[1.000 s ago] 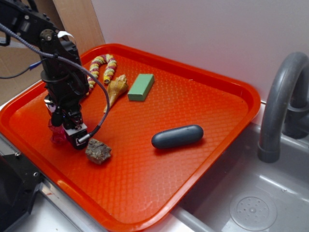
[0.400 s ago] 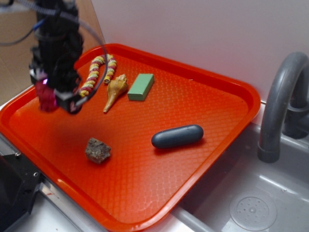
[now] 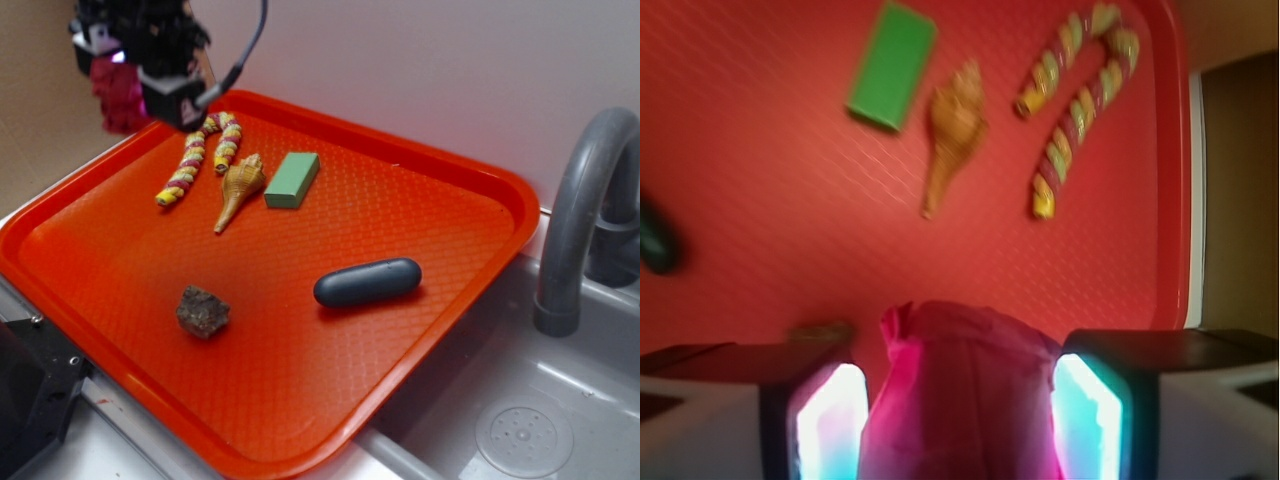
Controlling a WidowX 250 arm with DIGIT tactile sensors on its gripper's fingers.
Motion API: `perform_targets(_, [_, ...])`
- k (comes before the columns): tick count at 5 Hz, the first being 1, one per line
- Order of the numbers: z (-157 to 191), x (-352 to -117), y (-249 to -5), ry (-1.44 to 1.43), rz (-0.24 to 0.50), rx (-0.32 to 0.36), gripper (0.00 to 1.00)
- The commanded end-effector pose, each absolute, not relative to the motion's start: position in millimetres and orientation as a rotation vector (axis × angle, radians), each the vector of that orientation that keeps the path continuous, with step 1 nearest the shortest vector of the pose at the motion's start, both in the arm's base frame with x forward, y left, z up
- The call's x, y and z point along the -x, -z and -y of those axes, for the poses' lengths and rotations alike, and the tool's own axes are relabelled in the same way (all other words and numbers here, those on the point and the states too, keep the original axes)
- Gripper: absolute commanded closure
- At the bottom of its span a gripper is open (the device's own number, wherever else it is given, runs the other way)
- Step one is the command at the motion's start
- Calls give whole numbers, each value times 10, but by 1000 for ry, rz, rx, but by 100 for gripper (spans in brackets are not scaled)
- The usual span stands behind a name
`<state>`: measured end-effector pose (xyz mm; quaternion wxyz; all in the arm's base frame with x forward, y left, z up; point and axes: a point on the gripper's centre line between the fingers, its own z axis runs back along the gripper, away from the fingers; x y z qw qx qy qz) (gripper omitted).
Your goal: Grab the red paper.
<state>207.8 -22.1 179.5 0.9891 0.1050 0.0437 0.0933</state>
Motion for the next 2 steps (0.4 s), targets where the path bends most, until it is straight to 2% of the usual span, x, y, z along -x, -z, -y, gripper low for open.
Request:
perform_targets(1, [270,-1954,-2376,-132,107,-155,100])
perform_targets(2, [232,-1896,-2430,-56,149,-187,100])
